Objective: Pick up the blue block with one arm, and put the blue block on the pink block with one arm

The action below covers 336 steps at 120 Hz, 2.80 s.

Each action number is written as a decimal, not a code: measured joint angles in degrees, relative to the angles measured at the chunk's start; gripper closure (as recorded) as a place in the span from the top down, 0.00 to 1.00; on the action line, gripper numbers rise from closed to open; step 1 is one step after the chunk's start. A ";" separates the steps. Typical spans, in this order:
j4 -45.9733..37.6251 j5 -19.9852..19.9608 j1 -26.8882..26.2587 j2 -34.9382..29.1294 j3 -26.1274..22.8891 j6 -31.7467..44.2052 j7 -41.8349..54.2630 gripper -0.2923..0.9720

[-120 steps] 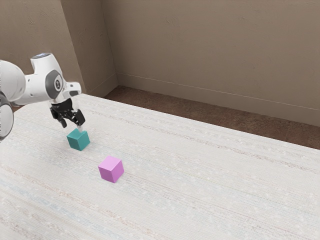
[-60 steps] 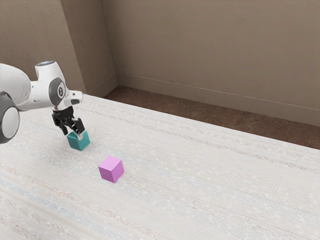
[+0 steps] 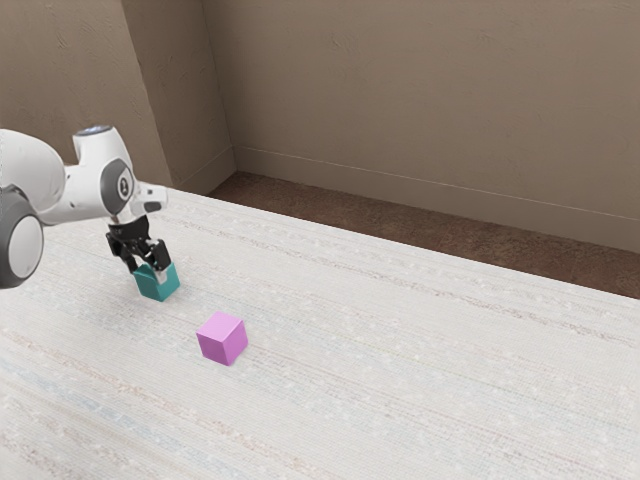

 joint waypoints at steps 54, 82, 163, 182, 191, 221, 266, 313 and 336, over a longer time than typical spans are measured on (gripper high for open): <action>2.05 -0.68 0.13 2.43 -0.14 0.03 -1.91 0.71; 2.48 -0.47 0.13 2.83 -0.15 0.06 -2.51 0.60; -12.07 1.08 -7.27 -17.92 -2.06 -3.00 -4.60 0.52; -19.20 3.56 -16.88 -23.29 -2.11 -2.61 -7.62 0.51; -19.66 4.06 -17.98 -23.03 -2.15 -2.07 -9.49 0.50; -21.59 7.62 -20.41 -22.99 -2.16 -0.56 -20.07 0.49; -29.39 10.95 -21.66 -28.13 -1.89 3.40 -34.40 0.49; -29.32 14.25 -21.47 -27.64 -1.75 8.28 -40.04 0.49; -29.55 13.83 -21.54 -27.93 -2.11 9.03 -40.72 0.49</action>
